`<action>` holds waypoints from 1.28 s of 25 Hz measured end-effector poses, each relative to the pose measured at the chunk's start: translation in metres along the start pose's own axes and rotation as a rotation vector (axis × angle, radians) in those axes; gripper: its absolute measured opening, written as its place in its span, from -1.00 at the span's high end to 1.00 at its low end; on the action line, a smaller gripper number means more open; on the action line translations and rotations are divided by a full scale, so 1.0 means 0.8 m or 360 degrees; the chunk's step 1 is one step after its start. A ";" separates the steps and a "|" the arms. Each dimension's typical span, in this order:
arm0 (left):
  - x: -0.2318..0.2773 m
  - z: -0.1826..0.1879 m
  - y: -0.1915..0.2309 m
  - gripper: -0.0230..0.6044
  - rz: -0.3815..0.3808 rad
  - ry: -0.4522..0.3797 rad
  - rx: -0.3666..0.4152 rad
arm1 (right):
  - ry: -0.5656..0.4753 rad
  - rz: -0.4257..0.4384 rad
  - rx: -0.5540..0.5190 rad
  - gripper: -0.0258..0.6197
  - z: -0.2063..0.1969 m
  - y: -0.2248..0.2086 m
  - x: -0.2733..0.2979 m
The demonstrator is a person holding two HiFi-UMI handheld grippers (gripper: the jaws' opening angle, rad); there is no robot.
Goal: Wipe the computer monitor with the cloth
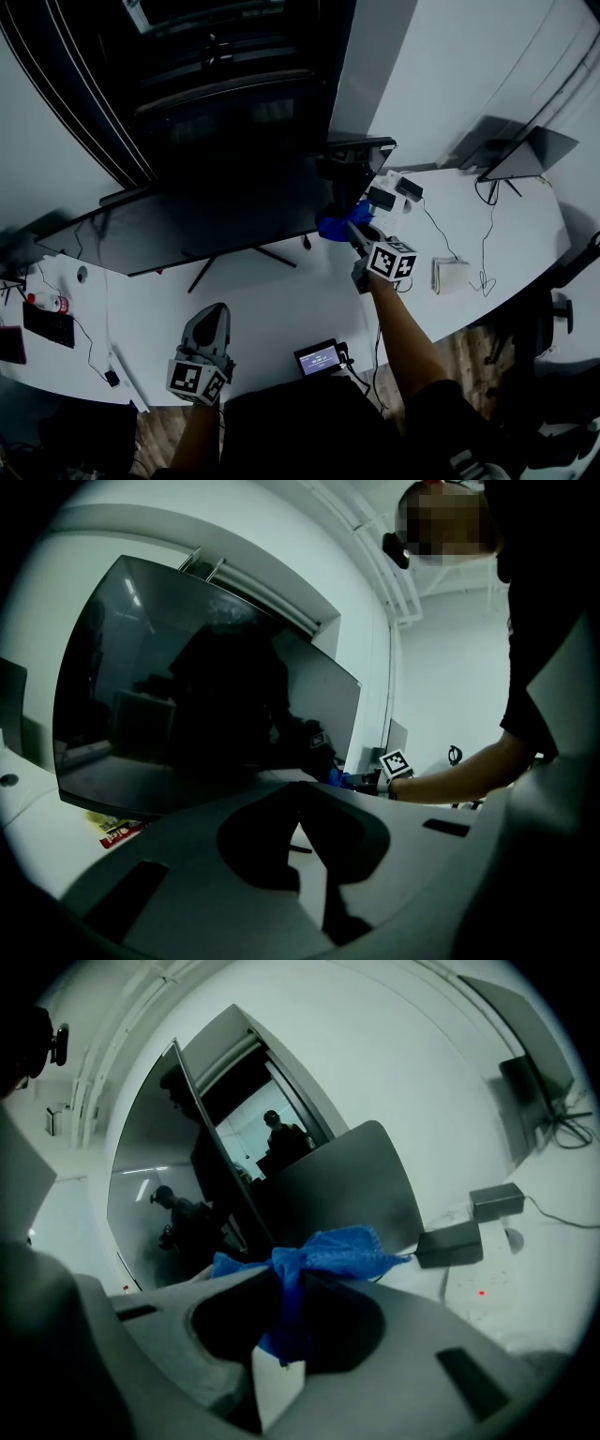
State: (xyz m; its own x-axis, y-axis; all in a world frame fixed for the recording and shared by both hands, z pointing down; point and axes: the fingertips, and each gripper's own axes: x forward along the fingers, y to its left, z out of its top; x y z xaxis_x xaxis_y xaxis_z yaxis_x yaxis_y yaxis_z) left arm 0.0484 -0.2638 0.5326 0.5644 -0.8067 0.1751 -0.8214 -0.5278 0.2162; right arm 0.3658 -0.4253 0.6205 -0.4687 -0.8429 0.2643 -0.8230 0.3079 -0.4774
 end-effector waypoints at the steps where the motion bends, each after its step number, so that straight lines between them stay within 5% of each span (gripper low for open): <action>1: -0.001 0.000 0.000 0.95 0.0002 -0.0003 0.0000 | -0.0005 -0.0011 0.0035 0.67 -0.002 -0.002 0.000; 19: -0.034 0.005 0.009 0.95 0.0051 -0.0076 -0.0009 | -0.0295 -0.0023 0.1209 0.67 -0.067 -0.016 0.015; 32: -0.095 0.001 0.036 0.95 0.0188 -0.0118 -0.0003 | -0.0155 0.0107 0.1200 0.67 -0.099 0.062 0.058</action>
State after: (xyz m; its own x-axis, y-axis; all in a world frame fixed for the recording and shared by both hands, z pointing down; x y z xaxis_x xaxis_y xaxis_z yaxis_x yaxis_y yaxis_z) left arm -0.0182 -0.2179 0.5246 0.4559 -0.8808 0.1281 -0.8817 -0.4273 0.1999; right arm 0.2777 -0.4144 0.6757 -0.4507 -0.8790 0.1559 -0.3353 0.0048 -0.9421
